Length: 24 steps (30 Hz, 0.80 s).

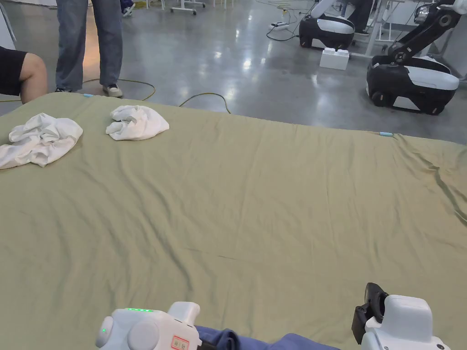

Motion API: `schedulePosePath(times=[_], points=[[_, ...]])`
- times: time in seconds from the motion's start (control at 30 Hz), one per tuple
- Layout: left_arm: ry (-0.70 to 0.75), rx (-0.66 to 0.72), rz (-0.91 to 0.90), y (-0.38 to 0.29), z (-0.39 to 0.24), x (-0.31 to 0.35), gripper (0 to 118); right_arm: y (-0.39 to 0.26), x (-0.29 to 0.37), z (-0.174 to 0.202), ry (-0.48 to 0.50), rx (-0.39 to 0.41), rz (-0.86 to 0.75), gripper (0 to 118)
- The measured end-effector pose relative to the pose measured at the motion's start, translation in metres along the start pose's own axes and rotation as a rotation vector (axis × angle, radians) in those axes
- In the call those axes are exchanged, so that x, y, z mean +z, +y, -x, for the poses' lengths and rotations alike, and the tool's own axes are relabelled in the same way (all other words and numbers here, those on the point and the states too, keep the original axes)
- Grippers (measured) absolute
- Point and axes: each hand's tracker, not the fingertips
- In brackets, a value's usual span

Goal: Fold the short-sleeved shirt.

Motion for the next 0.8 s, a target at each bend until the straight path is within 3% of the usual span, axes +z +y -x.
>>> schedulePosePath(times=[0.3,0.57,0.6,0.7,0.8], points=[[-0.015,-0.019,0.005,-0.008,-0.012,-0.037,20,-0.001,0.003,-0.002,-0.002,-0.002,0.004,0],[-0.112,0.023,-0.008,-0.009,-0.003,0.009,21,0.002,0.002,-0.003,0.001,0.000,-0.012,0],[-0.134,0.031,-0.034,-0.010,0.003,0.022,27,0.003,0.003,-0.003,0.003,-0.004,-0.021,0],[-0.136,0.068,-0.110,-0.011,0.038,0.059,71,0.008,0.003,-0.003,-0.004,-0.004,-0.039,0],[-0.070,0.115,-0.170,-0.015,0.069,0.096,72,0.012,0.001,-0.004,-0.007,-0.008,-0.047,0]])
